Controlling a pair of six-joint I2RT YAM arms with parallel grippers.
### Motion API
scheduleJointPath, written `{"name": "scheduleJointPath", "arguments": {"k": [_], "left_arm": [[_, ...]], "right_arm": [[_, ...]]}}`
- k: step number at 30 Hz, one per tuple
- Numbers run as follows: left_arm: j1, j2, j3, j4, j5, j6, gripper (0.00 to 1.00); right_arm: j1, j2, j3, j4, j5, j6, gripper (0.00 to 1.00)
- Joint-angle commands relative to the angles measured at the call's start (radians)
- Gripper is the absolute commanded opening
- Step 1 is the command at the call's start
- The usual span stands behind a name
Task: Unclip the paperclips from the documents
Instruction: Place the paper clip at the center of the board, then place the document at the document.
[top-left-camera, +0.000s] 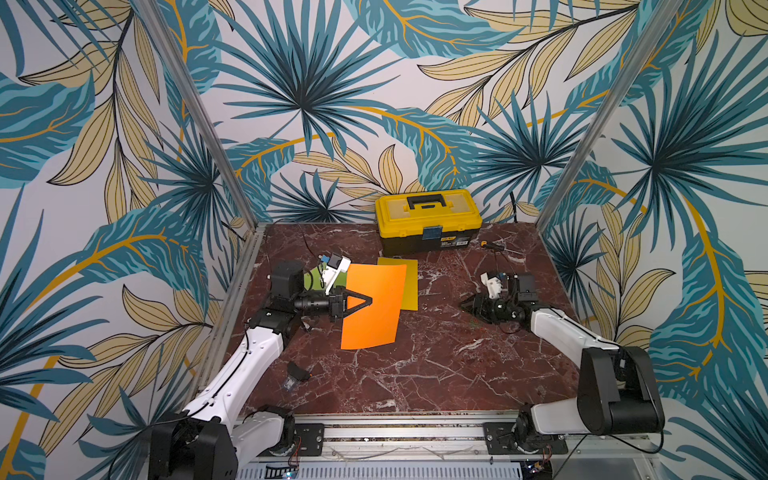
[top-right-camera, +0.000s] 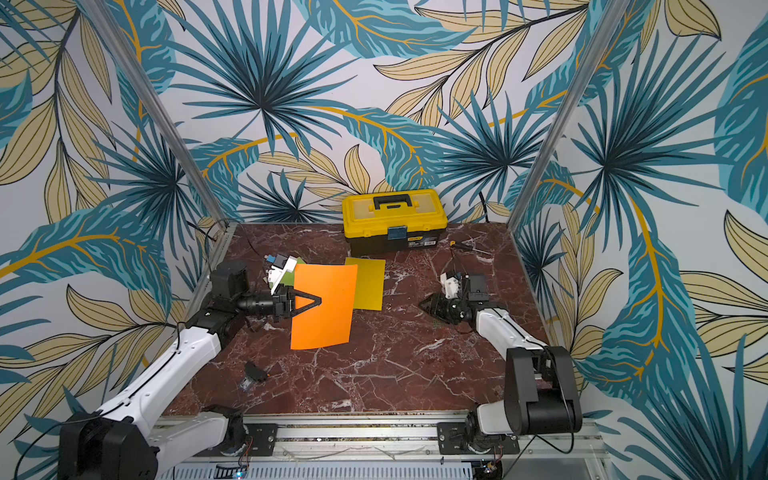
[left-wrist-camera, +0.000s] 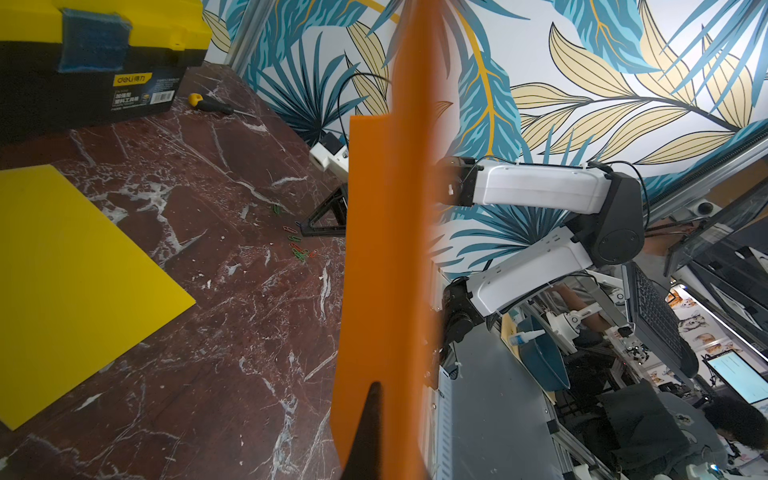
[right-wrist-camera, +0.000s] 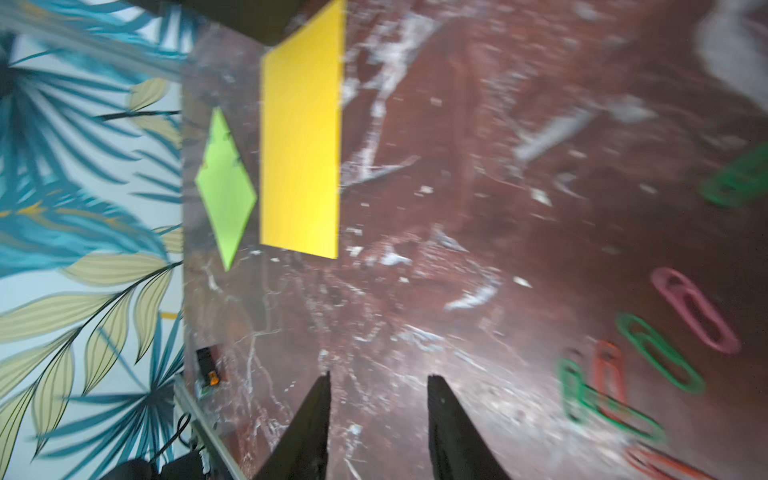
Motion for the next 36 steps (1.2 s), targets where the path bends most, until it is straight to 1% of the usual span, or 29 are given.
{"name": "scheduleJointPath", "arguments": {"k": [1, 5, 8, 11, 15, 21, 27, 31, 36], "left_arm": [[0.005, 0.024, 0.043, 0.021, 0.02, 0.018, 0.0], [-0.002, 0.048, 0.067, 0.021, 0.033, 0.021, 0.0], [-0.011, 0.061, 0.081, 0.021, 0.037, 0.02, 0.0], [-0.02, 0.068, 0.094, 0.021, 0.037, 0.017, 0.0], [-0.036, 0.078, 0.111, 0.021, 0.034, 0.012, 0.0], [-0.067, 0.097, 0.143, 0.021, 0.033, 0.006, 0.0], [-0.086, 0.116, 0.166, 0.021, 0.032, 0.003, 0.0], [-0.095, 0.125, 0.174, 0.021, 0.03, 0.001, 0.0], [-0.098, 0.123, 0.175, 0.021, 0.023, 0.0, 0.0]], "right_arm": [[0.084, -0.072, 0.009, 0.197, -0.224, -0.063, 0.44], [0.165, -0.094, 0.024, 0.322, -0.31, -0.059, 0.48], [0.213, -0.081, 0.041, 0.405, -0.359, -0.041, 0.53], [0.259, -0.058, 0.065, 0.454, -0.385, -0.035, 0.57], [0.304, -0.021, 0.082, 0.562, -0.408, 0.012, 0.61], [0.354, 0.045, 0.106, 0.67, -0.433, 0.059, 0.63], [0.405, 0.123, 0.111, 0.933, -0.477, 0.211, 0.64], [0.431, 0.157, 0.123, 0.995, -0.483, 0.246, 0.68], [0.438, 0.156, 0.118, 1.007, -0.478, 0.252, 0.77]]}}
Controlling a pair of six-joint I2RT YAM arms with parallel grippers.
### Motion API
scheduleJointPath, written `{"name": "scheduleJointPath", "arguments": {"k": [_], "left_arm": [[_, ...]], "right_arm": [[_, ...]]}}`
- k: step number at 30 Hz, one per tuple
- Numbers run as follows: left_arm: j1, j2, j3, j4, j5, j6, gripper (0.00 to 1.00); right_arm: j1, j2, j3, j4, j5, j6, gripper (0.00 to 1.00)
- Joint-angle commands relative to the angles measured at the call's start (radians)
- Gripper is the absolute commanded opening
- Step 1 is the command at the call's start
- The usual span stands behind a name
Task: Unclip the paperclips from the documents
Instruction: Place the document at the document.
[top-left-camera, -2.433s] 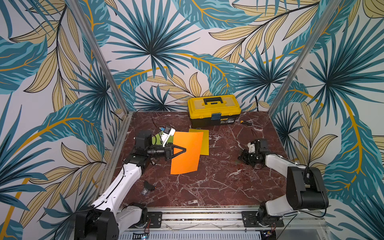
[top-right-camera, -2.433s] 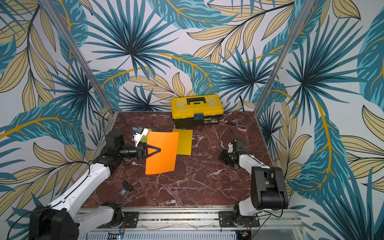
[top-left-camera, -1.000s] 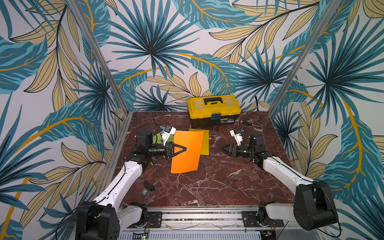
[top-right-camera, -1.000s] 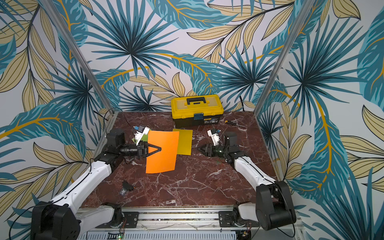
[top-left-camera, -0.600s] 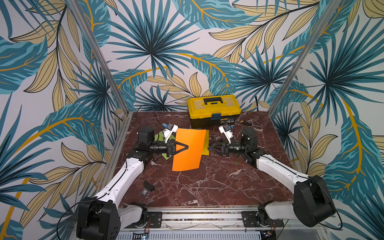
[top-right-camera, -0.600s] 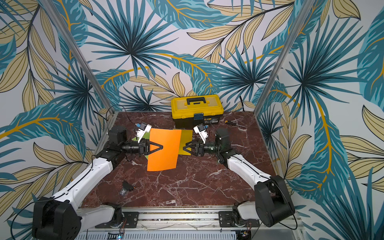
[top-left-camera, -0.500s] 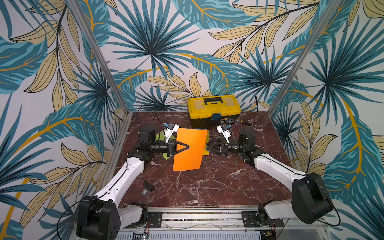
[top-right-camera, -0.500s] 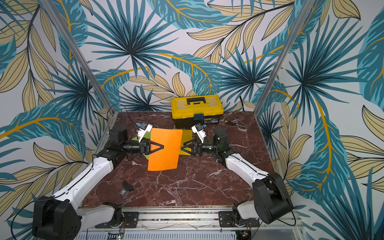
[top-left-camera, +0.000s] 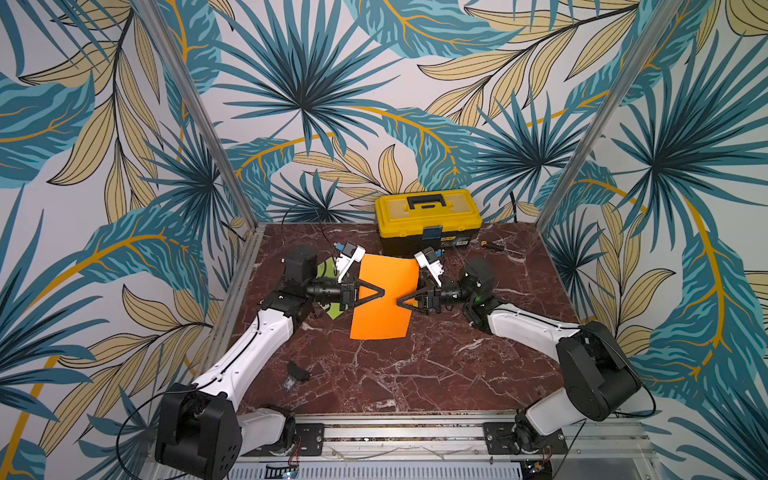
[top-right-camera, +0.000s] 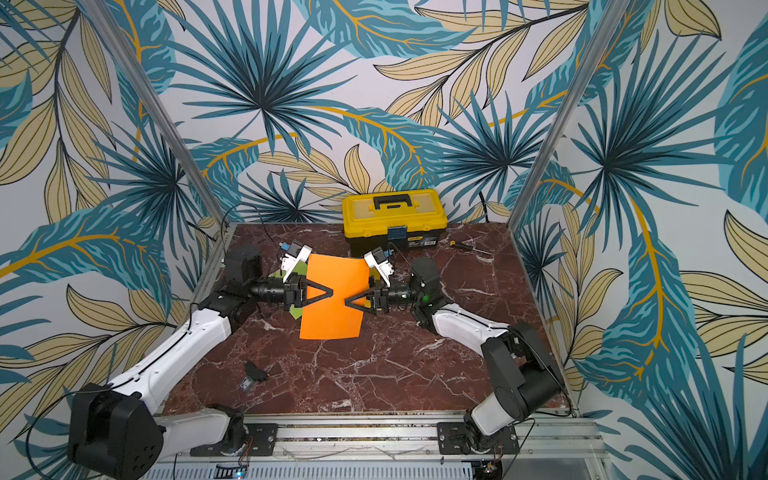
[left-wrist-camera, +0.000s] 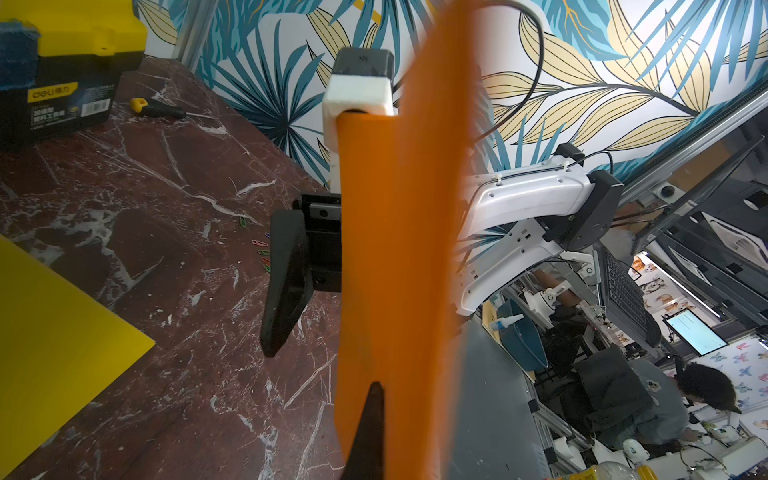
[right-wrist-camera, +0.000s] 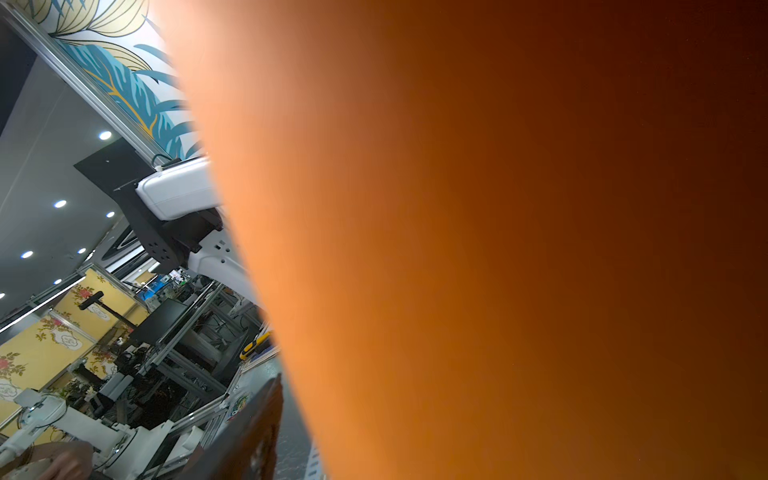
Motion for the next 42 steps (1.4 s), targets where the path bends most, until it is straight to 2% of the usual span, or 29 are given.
{"name": "scheduleJointPath", "arguments": {"k": [1, 6, 7, 10, 17, 23, 25, 31, 42], "left_arm": [[-0.006, 0.0, 0.031, 0.018, 0.0, 0.003, 0.0], [-0.012, 0.009, 0.033, 0.018, 0.001, 0.006, 0.0], [-0.014, 0.01, 0.035, 0.018, 0.0, 0.005, 0.0], [-0.015, 0.011, 0.036, 0.019, -0.004, 0.007, 0.0], [-0.014, -0.003, 0.02, 0.02, -0.02, 0.014, 0.0], [-0.008, -0.016, 0.007, 0.02, -0.03, 0.019, 0.0], [-0.003, -0.021, 0.004, 0.02, -0.032, 0.02, 0.0], [0.014, -0.027, -0.009, 0.02, -0.03, 0.02, 0.0], [0.027, -0.032, -0.03, 0.02, -0.035, 0.025, 0.0]], "right_arm": [[0.006, -0.002, 0.014, 0.069, -0.017, 0.024, 0.78], [0.022, -0.004, 0.018, 0.06, -0.005, 0.025, 0.9], [0.023, -0.001, 0.018, 0.06, 0.0, 0.028, 0.97], [0.025, 0.011, 0.01, 0.09, 0.029, 0.056, 0.98], [0.024, 0.058, -0.029, 0.324, 0.049, 0.227, 0.78], [0.023, 0.078, -0.061, 0.448, 0.073, 0.317, 0.66], [0.023, 0.073, -0.068, 0.45, 0.076, 0.323, 0.62], [0.021, 0.058, -0.083, 0.439, 0.078, 0.324, 0.37], [0.014, 0.027, -0.08, 0.329, 0.075, 0.271, 0.1]]}}
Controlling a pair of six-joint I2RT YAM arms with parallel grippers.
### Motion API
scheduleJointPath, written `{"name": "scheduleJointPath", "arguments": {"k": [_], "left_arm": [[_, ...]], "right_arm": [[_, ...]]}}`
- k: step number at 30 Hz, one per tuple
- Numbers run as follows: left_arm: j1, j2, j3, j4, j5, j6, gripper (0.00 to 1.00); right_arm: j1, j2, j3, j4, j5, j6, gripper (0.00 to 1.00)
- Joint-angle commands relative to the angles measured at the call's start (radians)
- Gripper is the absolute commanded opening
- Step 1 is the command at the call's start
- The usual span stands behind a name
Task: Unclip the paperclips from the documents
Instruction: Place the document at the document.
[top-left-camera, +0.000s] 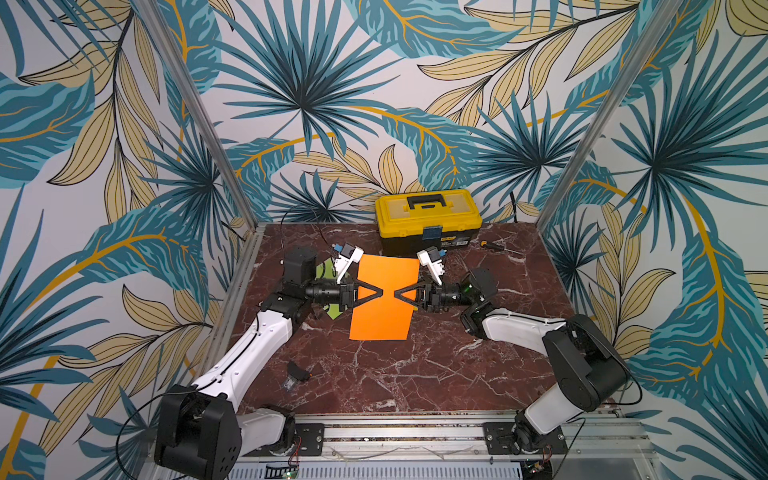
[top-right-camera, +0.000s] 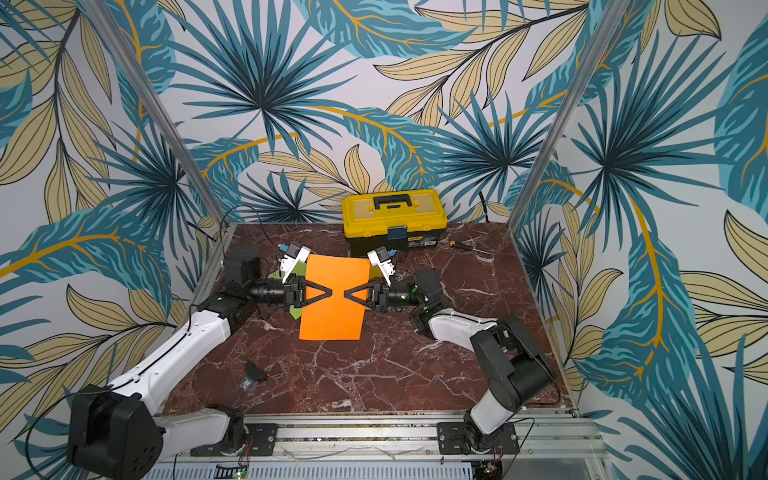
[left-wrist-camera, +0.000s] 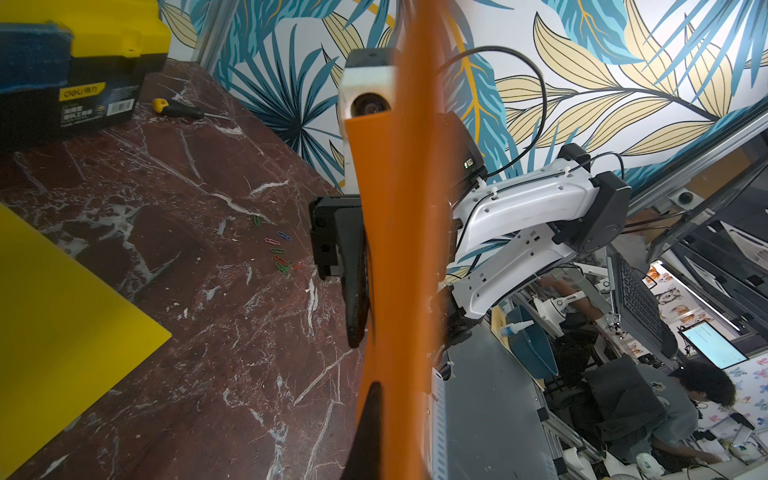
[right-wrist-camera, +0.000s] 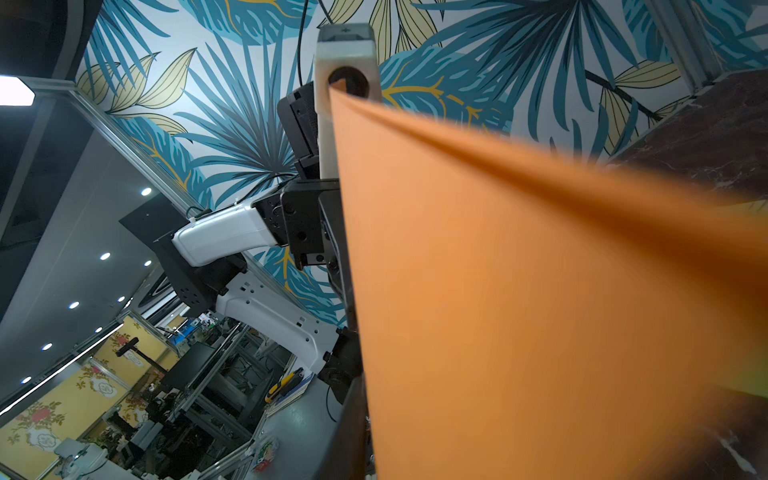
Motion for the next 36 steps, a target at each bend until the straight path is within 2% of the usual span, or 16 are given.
{"name": "scheduleJointPath", "arguments": {"k": [1, 6, 8, 15, 18, 21, 25, 32, 36], "left_arm": [[0.009, -0.023, -0.011, 0.018, -0.009, 0.022, 0.0], [0.009, -0.026, -0.017, 0.018, -0.024, 0.021, 0.0], [0.011, -0.03, -0.022, 0.018, -0.034, 0.019, 0.06], [0.036, -0.065, -0.049, 0.018, -0.092, 0.01, 0.44], [0.052, -0.096, -0.077, 0.017, -0.17, 0.005, 0.6], [0.058, -0.128, -0.115, 0.015, -0.293, 0.006, 0.68], [0.058, -0.158, -0.149, -0.013, -0.455, 0.01, 0.74], [0.058, -0.163, -0.144, -0.126, -0.671, 0.026, 0.75], [0.058, -0.159, -0.146, -0.176, -0.795, 0.027, 0.75]], "right_arm": [[-0.002, -0.032, -0.012, -0.042, 0.003, -0.033, 0.08], [-0.006, -0.038, -0.005, -0.099, 0.004, -0.063, 0.04], [-0.012, -0.042, -0.004, -0.136, 0.009, -0.083, 0.03], [-0.053, -0.073, 0.026, -0.399, 0.012, -0.216, 0.02], [-0.071, -0.094, 0.055, -0.582, 0.018, -0.323, 0.02], [-0.094, -0.092, 0.099, -0.775, 0.036, -0.428, 0.02], [-0.135, -0.048, 0.161, -0.959, 0.076, -0.504, 0.02], [-0.213, 0.086, 0.243, -1.116, 0.147, -0.539, 0.01], [-0.237, 0.18, 0.337, -1.263, 0.201, -0.603, 0.01]]}}
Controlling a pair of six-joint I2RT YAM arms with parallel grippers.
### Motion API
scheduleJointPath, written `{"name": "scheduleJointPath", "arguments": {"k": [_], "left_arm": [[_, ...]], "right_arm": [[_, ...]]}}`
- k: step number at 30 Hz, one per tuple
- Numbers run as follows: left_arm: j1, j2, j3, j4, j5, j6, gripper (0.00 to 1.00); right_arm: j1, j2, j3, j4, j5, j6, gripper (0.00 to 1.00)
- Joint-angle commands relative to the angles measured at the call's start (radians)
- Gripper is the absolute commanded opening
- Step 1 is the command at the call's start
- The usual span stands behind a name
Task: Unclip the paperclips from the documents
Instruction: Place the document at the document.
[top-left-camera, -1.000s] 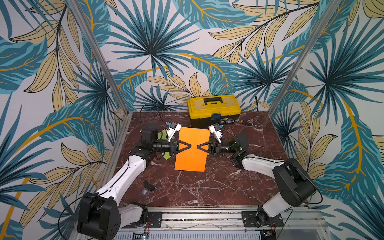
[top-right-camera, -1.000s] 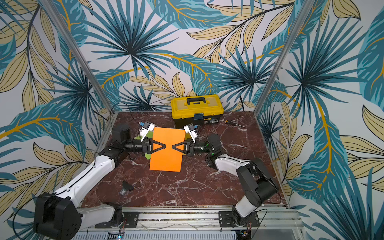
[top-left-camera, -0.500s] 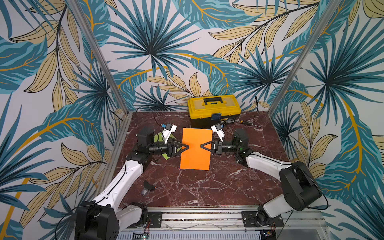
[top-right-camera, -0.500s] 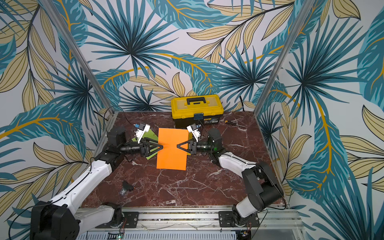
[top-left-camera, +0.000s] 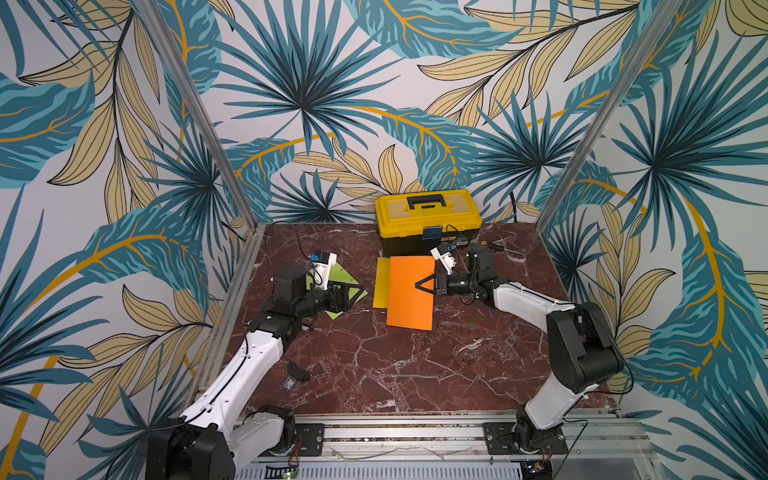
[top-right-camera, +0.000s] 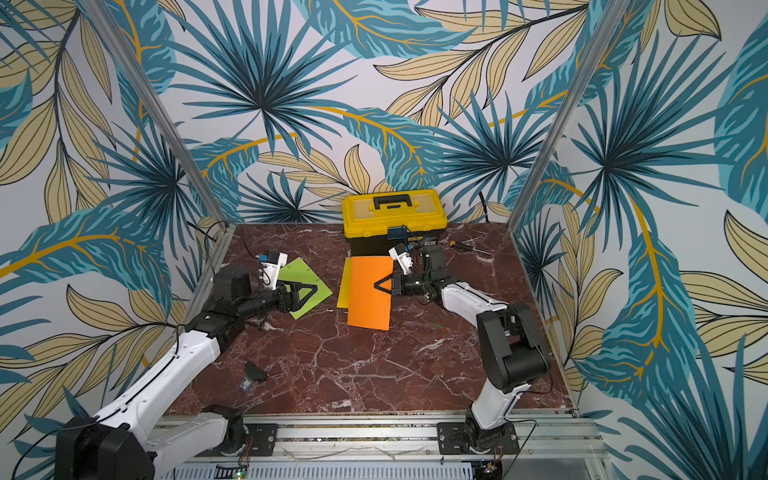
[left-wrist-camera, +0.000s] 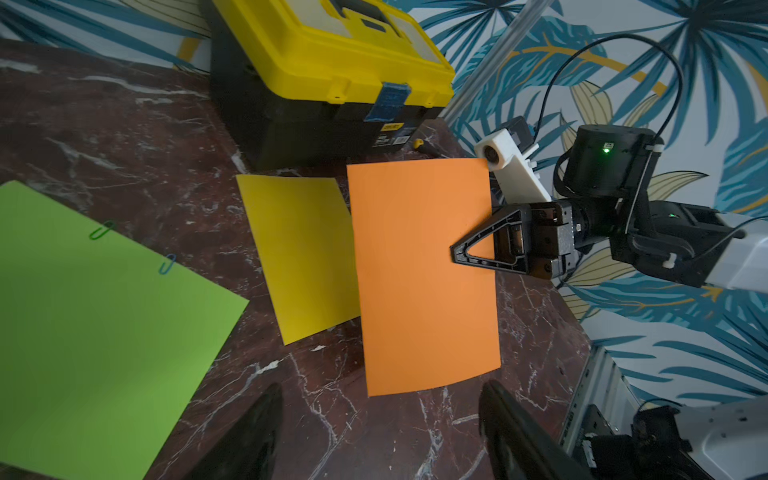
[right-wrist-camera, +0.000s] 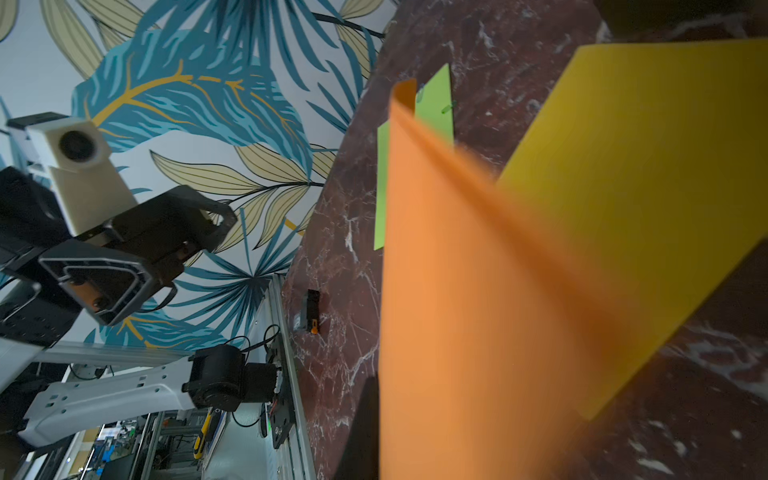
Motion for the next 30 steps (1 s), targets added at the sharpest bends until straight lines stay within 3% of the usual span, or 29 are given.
{"name": "scheduleJointPath", "arguments": {"k": [1, 7, 15, 22, 27, 30], "left_arm": [[0.008, -0.007, -0.003, -0.068, -0.159, 0.018, 0.75], [0.007, 0.037, 0.016, -0.123, -0.236, -0.003, 0.75], [0.007, 0.104, 0.053, -0.192, -0.249, -0.009, 0.75], [0.007, 0.158, 0.07, -0.201, -0.274, -0.02, 0.75], [0.008, 0.206, 0.088, -0.205, -0.291, -0.032, 0.75], [0.007, 0.238, 0.103, -0.21, -0.309, -0.038, 0.75]], "right_arm": [[-0.011, 0.064, 0.078, -0.191, 0.062, -0.09, 0.0], [-0.026, 0.159, 0.184, -0.349, 0.132, -0.144, 0.01], [-0.048, 0.266, 0.303, -0.459, 0.199, -0.171, 0.03], [-0.073, 0.343, 0.393, -0.524, 0.239, -0.179, 0.11], [-0.085, 0.36, 0.436, -0.564, 0.296, -0.19, 0.43], [-0.094, 0.355, 0.466, -0.603, 0.336, -0.2, 0.52]]}}
